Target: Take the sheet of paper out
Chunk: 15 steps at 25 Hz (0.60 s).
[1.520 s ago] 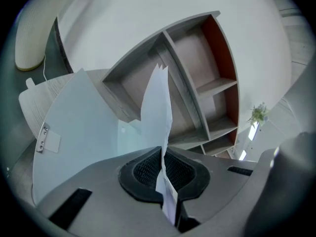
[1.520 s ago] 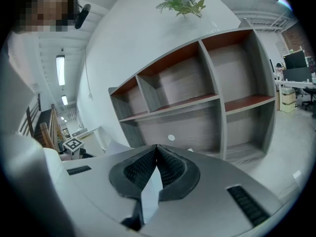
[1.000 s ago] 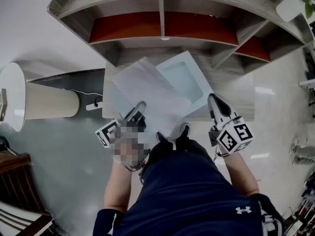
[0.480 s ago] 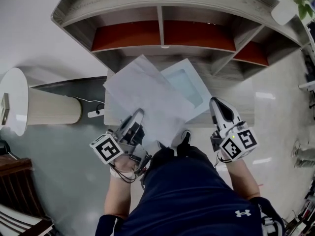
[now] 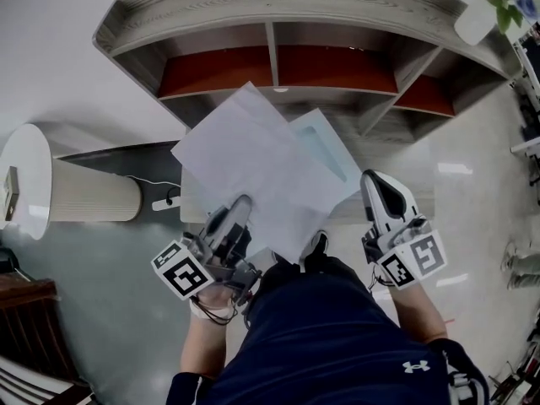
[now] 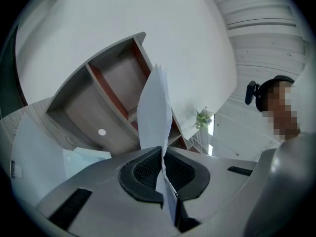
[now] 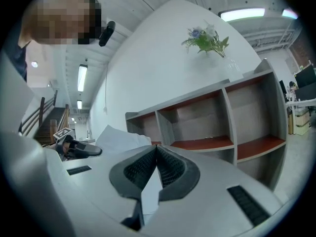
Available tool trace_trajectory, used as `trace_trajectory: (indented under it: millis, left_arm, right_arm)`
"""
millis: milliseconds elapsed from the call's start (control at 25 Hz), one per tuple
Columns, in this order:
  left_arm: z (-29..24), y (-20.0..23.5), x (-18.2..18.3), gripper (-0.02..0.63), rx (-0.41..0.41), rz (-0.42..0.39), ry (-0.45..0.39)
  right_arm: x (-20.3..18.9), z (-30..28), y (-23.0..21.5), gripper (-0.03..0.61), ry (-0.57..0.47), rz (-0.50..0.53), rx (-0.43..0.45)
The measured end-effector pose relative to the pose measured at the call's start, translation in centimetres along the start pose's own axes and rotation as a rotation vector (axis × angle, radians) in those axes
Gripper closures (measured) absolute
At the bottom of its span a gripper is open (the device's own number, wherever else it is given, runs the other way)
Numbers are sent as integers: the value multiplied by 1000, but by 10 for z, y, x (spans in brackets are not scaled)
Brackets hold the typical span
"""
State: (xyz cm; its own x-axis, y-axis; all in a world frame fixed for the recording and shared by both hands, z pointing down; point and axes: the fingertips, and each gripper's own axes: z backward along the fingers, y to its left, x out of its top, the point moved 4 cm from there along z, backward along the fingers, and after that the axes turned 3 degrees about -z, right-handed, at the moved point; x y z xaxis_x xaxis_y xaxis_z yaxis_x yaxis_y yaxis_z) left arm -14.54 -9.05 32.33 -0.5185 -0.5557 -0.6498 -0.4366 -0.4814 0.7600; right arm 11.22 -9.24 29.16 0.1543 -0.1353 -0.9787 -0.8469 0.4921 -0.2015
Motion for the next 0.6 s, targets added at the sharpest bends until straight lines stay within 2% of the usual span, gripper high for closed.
trace_trajectory:
  millis: [240,600]
  left_arm:
    - [-9,-4,-17,598,-43,-7,46]
    - [-12,-1,-24,598,3,-86,95]
  right_arm:
    - [11,1,4,566,-37,20,-2]
    - [13,8,2,566,-38,24,-18]
